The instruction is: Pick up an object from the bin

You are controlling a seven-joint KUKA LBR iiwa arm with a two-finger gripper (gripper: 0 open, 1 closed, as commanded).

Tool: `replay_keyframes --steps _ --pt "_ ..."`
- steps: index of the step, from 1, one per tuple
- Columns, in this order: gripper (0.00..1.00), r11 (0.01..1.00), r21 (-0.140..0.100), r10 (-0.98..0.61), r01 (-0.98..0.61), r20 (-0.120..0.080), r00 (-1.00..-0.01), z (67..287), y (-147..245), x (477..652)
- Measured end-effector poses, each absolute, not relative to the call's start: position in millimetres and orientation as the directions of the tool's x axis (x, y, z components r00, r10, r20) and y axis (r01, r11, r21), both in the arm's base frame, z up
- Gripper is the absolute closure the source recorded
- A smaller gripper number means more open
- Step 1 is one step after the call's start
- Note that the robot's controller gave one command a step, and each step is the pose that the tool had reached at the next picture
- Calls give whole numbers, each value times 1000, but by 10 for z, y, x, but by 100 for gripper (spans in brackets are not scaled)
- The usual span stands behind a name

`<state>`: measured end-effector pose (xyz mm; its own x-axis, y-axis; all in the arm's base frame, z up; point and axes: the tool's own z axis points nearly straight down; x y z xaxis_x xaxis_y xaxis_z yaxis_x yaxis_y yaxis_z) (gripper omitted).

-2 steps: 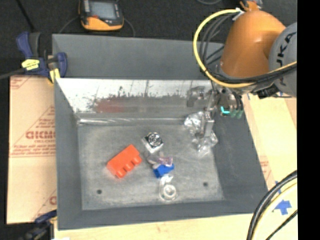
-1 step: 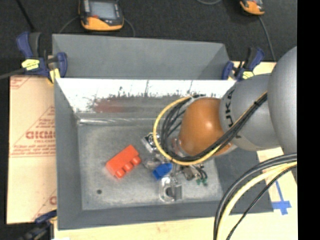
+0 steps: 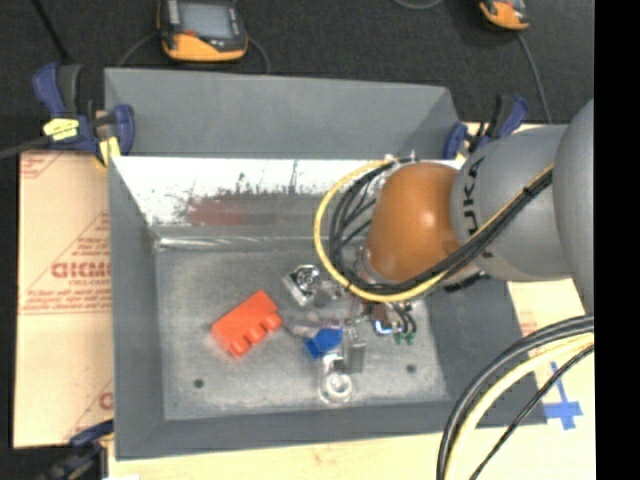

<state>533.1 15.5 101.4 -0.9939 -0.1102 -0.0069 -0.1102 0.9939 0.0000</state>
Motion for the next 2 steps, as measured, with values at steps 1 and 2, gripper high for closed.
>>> replay_keyframes --steps 1,2 --pt "0 999 1 -32 -32 -8 -999 1005 141 5414" --pt "0 1000 1 22 22 -1 -1000 698 156 5309"
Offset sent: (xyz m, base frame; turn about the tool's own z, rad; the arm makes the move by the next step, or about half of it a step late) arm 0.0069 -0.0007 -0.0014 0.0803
